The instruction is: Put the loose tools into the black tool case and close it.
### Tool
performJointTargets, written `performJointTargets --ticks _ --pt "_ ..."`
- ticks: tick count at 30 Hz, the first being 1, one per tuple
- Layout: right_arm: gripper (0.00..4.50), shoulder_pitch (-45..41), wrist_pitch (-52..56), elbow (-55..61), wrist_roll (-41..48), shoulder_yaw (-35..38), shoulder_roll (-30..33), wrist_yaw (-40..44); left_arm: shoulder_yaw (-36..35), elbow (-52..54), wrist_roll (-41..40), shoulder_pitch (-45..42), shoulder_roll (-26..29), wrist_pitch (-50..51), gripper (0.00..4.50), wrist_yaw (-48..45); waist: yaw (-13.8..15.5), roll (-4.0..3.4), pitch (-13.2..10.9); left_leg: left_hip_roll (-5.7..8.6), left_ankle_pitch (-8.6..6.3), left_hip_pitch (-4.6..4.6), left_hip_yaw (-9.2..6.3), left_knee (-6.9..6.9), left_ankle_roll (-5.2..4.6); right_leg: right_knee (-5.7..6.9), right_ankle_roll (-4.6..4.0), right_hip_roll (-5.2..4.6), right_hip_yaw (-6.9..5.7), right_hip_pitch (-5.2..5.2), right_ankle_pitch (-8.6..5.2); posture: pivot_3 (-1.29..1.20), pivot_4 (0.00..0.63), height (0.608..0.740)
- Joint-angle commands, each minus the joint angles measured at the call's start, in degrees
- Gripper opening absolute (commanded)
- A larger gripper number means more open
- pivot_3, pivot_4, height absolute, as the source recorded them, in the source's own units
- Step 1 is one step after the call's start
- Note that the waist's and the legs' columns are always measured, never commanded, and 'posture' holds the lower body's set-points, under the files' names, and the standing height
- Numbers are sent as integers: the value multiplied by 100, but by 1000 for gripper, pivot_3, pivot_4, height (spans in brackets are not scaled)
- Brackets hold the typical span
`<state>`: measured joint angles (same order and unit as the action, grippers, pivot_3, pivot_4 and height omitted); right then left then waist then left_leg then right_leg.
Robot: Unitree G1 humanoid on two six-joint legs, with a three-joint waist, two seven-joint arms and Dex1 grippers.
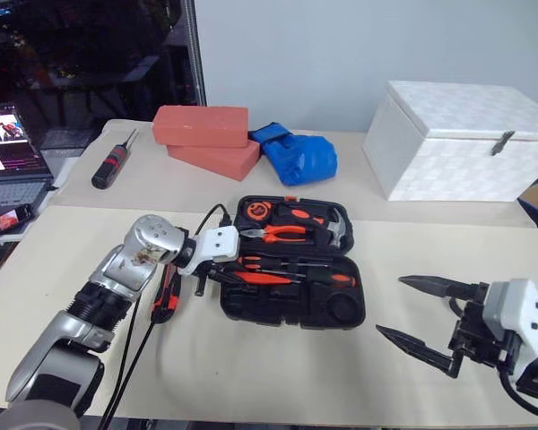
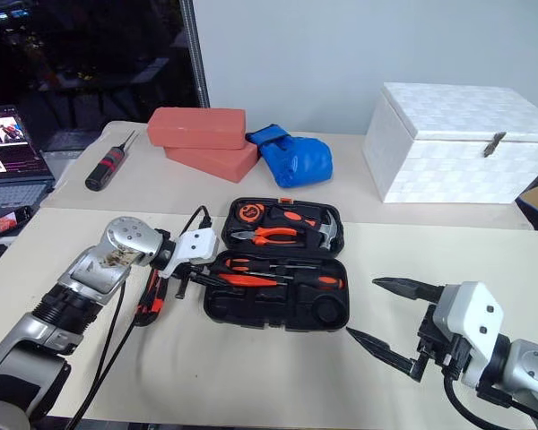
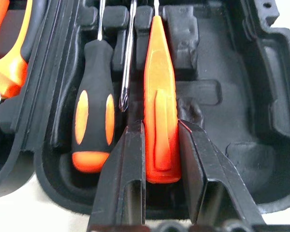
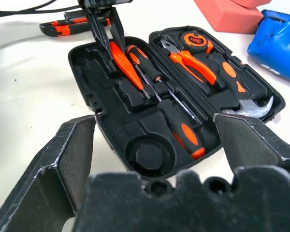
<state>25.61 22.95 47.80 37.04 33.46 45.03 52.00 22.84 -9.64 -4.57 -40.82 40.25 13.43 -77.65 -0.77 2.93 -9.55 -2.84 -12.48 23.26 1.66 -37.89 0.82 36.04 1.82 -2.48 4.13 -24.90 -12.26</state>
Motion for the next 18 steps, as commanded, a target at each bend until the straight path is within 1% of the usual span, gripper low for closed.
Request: performJointTargets --ticks 1,6,8,9,11,13,14,16,17,18 --pt "4500 35 -70 196 50 228 -28 -76 98 80 236 -14 54 -93 833 -90 -8 -1 1 0 0 -2 0 0 0 1 0 0 0 1 0 0 150 740" --pt "4500 -1 -86 157 33 156 -18 -82 82 256 245 108 41 -52 833 -111 -8 -1 1 0 0 -10 -1 0 -1 4 -1 1 0 7 0 0 150 740" --pt "4500 -38 -77 146 42 117 4 -76 -49 356 135 130 40 139 1555 -76 -6 -1 1 0 0 -9 -1 0 -1 3 0 1 0 8 0 0 150 740" --pt "4500 -38 -75 149 47 117 8 -66 -159 451 49 148 81 285 1788 -60 -7 -1 1 0 1 -9 -1 0 -1 3 0 1 0 8 0 0 150 740" --pt "4500 -55 -60 141 69 128 22 -51 -502 768 -349 244 207 665 2502 -143 -17 -1 1 0 0 -8 -1 0 -1 3 0 1 0 8 0 0 150 740" --pt "4500 -60 -57 137 76 132 25 -46 -694 1008 -635 319 284 995 2502 -212 -26 -1 0 -3 0 -7 -2 0 -1 4 0 2 -1 4 0 0 150 740" --pt "4500 -111 -59 102 53 74 36 -58 -928 1150 -971 379 281 1354 2502 -212 -13 -1 0 -3 0 -7 -3 0 -1 5 0 2 -2 4 0 0 150 740" --pt "4500 -231 -55 53 30 -42 51 -100 -1303 1304 -1387 459 170 1911 1951 49 -7 -1 0 -2 1 -6 -6 0 -1 6 1 1 -5 4 0 0 150 740" --pt "4500 -281 -47 40 27 -86 56 -116 -1376 1350 -1437 501 122 1994 1796 171 -5 -1 0 -2 1 -6 -6 -1 -1 5 1 1 -5 5 0 0 150 740" --pt "4500 -346 -34 33 21 -140 64 -141 -1483 1447 -1590 589 -8 2101 1418 310 -5 -1 0 -2 1 -7 -6 -5 -1 5 1 1 -4 7 0 0 150 740"
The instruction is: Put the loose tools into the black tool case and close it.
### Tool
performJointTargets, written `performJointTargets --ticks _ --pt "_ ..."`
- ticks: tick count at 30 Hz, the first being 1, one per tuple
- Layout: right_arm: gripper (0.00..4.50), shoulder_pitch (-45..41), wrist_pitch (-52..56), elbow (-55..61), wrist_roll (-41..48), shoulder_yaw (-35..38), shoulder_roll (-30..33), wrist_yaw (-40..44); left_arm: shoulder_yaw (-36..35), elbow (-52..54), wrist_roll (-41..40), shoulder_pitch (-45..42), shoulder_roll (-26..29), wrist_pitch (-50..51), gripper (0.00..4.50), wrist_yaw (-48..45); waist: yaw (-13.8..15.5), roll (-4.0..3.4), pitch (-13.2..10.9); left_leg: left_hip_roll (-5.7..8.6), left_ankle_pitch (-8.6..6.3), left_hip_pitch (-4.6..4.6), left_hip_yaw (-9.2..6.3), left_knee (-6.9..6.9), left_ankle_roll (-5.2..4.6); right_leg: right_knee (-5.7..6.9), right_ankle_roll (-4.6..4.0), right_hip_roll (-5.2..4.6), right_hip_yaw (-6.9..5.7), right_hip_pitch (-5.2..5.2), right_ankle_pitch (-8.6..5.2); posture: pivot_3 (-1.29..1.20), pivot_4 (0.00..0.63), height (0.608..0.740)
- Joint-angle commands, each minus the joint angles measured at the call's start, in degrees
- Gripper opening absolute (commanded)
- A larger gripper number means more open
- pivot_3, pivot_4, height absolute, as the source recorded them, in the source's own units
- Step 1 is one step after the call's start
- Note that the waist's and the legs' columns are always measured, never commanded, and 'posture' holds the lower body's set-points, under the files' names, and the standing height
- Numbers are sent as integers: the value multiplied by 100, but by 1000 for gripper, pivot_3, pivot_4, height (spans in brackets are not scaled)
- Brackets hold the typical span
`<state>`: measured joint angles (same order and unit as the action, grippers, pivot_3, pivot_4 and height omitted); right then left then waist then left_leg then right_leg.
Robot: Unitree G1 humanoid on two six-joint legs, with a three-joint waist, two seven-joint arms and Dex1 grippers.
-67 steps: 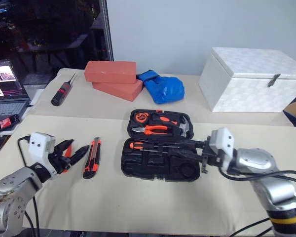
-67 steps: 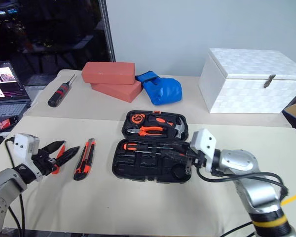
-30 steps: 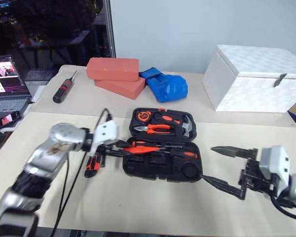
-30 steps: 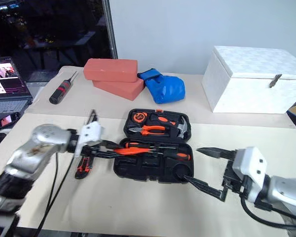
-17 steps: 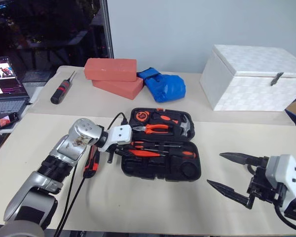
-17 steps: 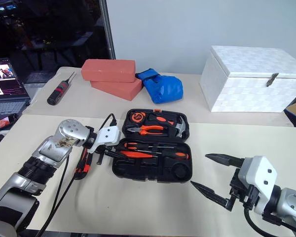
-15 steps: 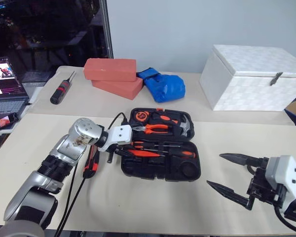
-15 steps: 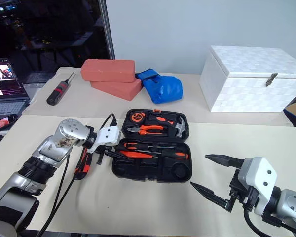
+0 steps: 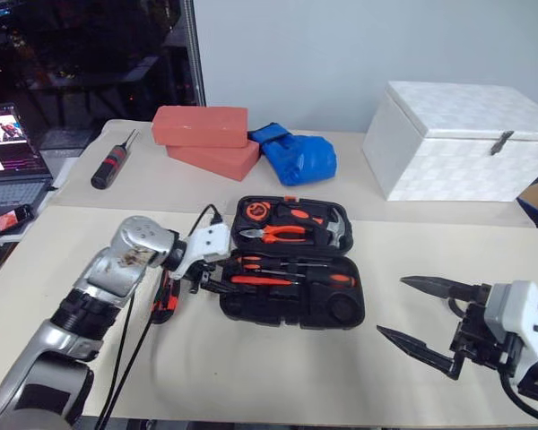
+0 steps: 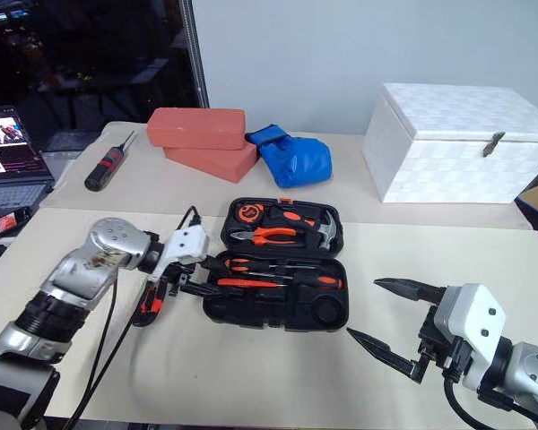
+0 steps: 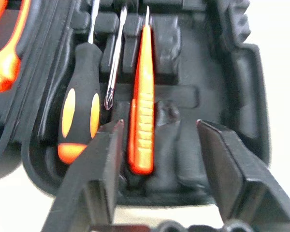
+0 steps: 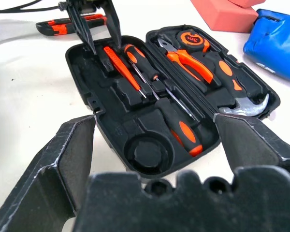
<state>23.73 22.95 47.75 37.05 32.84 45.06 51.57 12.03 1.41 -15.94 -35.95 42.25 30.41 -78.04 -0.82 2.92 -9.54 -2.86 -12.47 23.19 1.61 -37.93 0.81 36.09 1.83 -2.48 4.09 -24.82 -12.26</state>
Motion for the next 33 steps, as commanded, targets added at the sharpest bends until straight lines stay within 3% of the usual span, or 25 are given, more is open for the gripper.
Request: performJointTargets --ticks 1,4,11,19,22,28,33 --pt "4500 -204 -24 33 12 -117 64 -113 -477 425 -574 168 -295 486 1038 436 4 -2 1 1 0 -1 0 -3 0 0 0 0 0 3 0 0 150 740" --pt "4500 -326 1 2 15 -200 100 -136 -440 637 -582 512 -491 583 24 777 9 -2 1 2 0 -9 -2 -7 -1 -3 0 -1 1 18 0 0 150 740" --pt "4500 -288 36 20 103 -98 150 -80 -74 970 -425 936 -569 696 24 1129 9 -1 0 2 0 -19 -6 -7 0 -3 0 0 0 30 0 0 150 740" --pt "4500 -132 -5 88 136 3 113 -55 437 645 102 716 -744 801 24 1748 11 -1 1 4 1 -37 -6 -7 1 -6 -32 0 3 51 -19 0 150 740" --pt "4500 -70 -20 105 141 35 94 -52 361 539 4 622 -838 847 24 1796 11 -1 0 4 1 -36 -8 -7 1 -5 -30 1 1 49 -17 0 150 740" --pt "4500 -32 -29 136 109 -49 66 -110 -110 207 -669 208 -1123 2004 24 1970 4 0 0 5 1 -35 -8 -7 1 -5 -27 0 2 49 -16 0 150 740" --pt "4500 -83 -11 110 51 -163 78 -178 54 -48 -435 89 -1090 1923 24 2122 -5 0 0 5 1 -37 -11 -7 1 -4 -6 1 1 50 -4 0 150 740"
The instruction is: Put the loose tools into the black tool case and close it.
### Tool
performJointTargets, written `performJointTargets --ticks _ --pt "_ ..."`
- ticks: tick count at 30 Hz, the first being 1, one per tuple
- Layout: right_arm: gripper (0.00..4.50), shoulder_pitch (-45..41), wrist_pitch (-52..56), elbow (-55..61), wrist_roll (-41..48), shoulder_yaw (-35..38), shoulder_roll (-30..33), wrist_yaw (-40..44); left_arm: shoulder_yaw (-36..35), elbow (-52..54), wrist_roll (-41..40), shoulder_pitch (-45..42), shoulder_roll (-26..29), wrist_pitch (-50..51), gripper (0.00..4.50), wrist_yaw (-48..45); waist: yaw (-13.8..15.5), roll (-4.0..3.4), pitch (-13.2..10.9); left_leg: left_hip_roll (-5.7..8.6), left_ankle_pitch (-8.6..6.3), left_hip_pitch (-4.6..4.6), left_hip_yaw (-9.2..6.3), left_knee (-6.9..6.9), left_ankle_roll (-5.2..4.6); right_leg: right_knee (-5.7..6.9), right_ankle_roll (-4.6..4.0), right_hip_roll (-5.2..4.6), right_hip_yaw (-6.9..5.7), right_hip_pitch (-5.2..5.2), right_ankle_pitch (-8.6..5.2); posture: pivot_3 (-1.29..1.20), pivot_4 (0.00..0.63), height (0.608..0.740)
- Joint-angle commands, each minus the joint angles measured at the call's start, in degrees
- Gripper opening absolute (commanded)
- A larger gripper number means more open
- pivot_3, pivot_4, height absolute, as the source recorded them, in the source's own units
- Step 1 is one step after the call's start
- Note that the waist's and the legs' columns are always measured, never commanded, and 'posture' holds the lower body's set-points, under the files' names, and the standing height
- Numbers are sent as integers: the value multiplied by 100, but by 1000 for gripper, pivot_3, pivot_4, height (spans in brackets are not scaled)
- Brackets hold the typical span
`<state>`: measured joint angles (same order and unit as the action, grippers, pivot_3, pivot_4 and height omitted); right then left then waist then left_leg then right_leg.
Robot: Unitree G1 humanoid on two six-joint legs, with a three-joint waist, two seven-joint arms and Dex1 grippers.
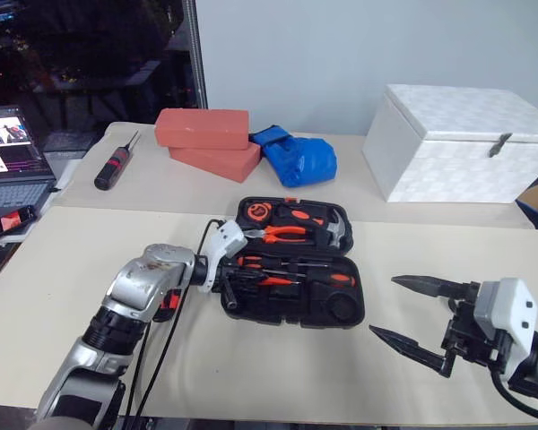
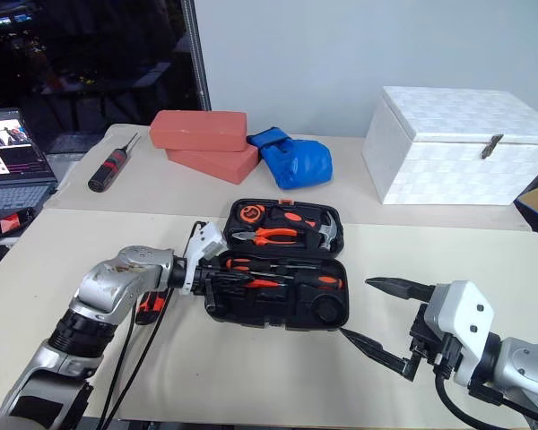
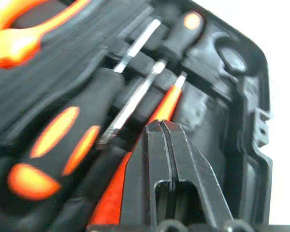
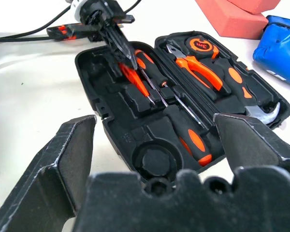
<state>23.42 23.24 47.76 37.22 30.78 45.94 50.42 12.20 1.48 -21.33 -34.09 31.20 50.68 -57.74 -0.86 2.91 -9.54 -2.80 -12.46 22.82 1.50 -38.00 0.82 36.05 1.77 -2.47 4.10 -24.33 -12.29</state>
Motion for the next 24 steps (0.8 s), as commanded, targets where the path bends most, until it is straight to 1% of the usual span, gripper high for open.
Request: performJointTargets --ticks 1,3,7,10,13,17,20,24 --pt "4500 -58 -38 107 31 28 -6 -70 79 -72 156 -93 16 -167 24 109 -1 0 0 0 0 1 0 0 0 -1 0 0 0 -1 0 0 150 740" --pt "4500 -68 -40 104 28 -1 2 -86 112 -71 198 -59 -14 -264 24 131 6 0 0 0 0 4 0 0 0 -2 0 0 0 -2 0 0 150 740" --pt "4500 -49 -26 131 77 53 8 -87 -457 383 -530 94 -230 -360 24 -178 10 1 0 0 0 7 0 0 0 -6 -1 -2 0 -2 -1 0 150 740" --pt "4500 -5 -40 131 95 98 -3 -56 -486 547 -686 187 -42 -238 24 -335 8 1 0 0 0 8 0 0 0 -6 2 -2 -1 -3 1 0 150 740" --pt "4500 -2 -74 107 78 48 -17 -41 -203 553 -566 265 121 -344 24 -453 -12 -1 1 -1 0 3 0 0 0 -2 0 0 0 -2 0 0 150 740" --pt "4500 -32 -65 108 116 55 2 -32 213 397 -164 266 272 -643 24 -463 7 1 0 1 2 1 0 0 4 -1 -27 -1 1 0 -15 0 150 740" --pt "4500 -15 -65 106 123 88 4 -9 272 223 -18 234 237 -777 24 -359 16 0 0 3 4 2 0 0 4 -4 -26 -2 3 2 -15 0 150 740" --pt "4500 36 -57 148 99 64 -21 -31 151 -220 27 148 -68 -848 24 -125 16 0 0 3 3 4 -2 0 4 -5 -25 -2 2 1 -15 0 150 740"
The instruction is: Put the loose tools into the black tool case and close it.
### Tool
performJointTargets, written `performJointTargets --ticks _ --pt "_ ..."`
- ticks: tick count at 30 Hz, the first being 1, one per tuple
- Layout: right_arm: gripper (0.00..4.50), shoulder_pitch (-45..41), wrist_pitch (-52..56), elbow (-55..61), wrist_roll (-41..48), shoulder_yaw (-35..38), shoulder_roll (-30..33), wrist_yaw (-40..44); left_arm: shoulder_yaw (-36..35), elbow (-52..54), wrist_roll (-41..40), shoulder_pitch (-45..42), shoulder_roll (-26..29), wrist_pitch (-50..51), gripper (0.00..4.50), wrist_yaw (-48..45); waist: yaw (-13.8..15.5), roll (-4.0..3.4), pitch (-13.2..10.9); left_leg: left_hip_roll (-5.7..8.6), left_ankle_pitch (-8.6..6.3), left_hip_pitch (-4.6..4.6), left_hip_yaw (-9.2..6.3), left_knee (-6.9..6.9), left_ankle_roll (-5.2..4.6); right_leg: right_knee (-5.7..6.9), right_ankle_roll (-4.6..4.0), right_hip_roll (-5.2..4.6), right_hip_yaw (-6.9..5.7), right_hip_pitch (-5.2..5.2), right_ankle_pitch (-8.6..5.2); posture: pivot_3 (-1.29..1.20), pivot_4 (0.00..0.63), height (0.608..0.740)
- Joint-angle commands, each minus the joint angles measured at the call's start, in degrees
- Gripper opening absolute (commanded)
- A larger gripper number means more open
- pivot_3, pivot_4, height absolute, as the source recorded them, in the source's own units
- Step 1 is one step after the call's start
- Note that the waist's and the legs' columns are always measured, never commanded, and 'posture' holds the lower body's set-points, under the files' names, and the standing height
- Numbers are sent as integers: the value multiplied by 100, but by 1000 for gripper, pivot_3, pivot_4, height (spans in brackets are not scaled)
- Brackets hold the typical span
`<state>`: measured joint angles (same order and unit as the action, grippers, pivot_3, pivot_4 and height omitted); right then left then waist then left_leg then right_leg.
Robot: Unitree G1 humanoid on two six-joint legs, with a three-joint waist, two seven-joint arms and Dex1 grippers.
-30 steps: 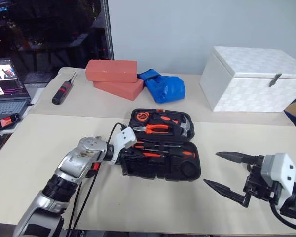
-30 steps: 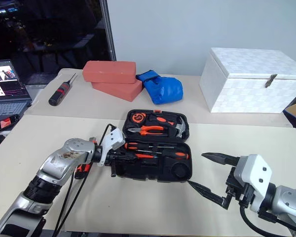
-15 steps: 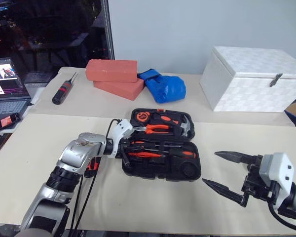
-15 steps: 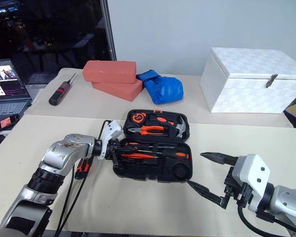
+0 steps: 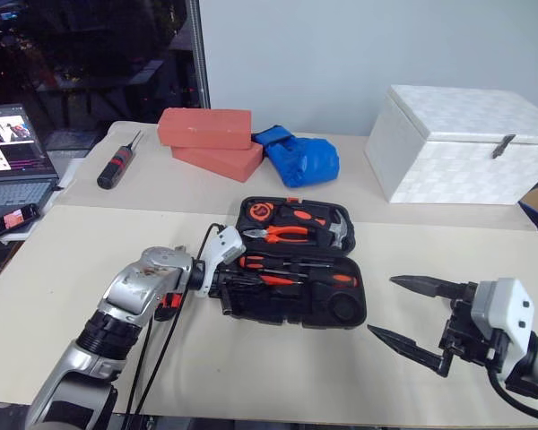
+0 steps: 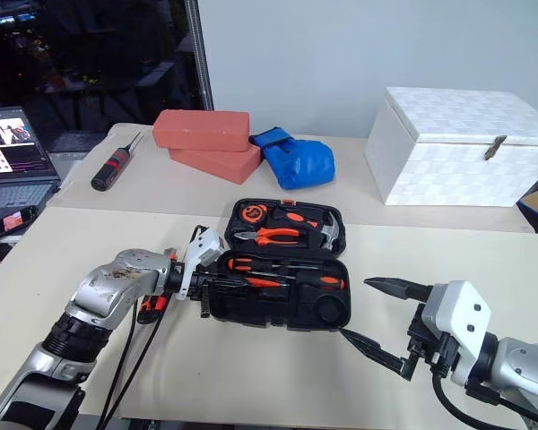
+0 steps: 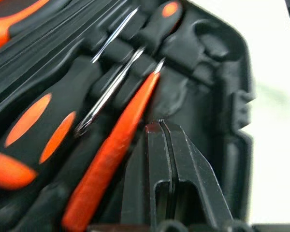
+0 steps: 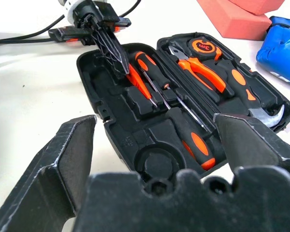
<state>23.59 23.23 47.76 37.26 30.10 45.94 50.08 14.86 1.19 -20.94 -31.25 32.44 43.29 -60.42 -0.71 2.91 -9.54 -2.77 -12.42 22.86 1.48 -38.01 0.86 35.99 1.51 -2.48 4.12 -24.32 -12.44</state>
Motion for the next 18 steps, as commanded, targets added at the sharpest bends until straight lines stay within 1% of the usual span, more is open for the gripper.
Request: performJointTargets --ticks 1,9,14,18 --pt "4500 23 -50 164 95 121 -25 -13 -139 -231 -39 -145 -226 -53 24 149 8 0 0 0 0 1 -1 0 0 0 0 0 -1 0 0 0 150 740" --pt "4500 53 -17 211 97 103 -38 -72 -326 -498 -64 -261 -508 279 24 452 29 0 0 6 8 -2 -6 -1 -4 1 1 -2 2 9 2 0 150 740" --pt "4500 69 -16 224 102 102 -42 -74 -140 -417 167 -180 -513 269 24 622 21 -1 1 6 8 -2 -10 -1 -4 1 0 0 2 10 3 0 150 740" --pt "4500 77 -20 228 117 106 -39 -58 119 -297 408 -44 -462 9 24 653 26 -2 1 7 8 0 -11 -1 -4 -1 3 -1 2 12 1 0 150 740"
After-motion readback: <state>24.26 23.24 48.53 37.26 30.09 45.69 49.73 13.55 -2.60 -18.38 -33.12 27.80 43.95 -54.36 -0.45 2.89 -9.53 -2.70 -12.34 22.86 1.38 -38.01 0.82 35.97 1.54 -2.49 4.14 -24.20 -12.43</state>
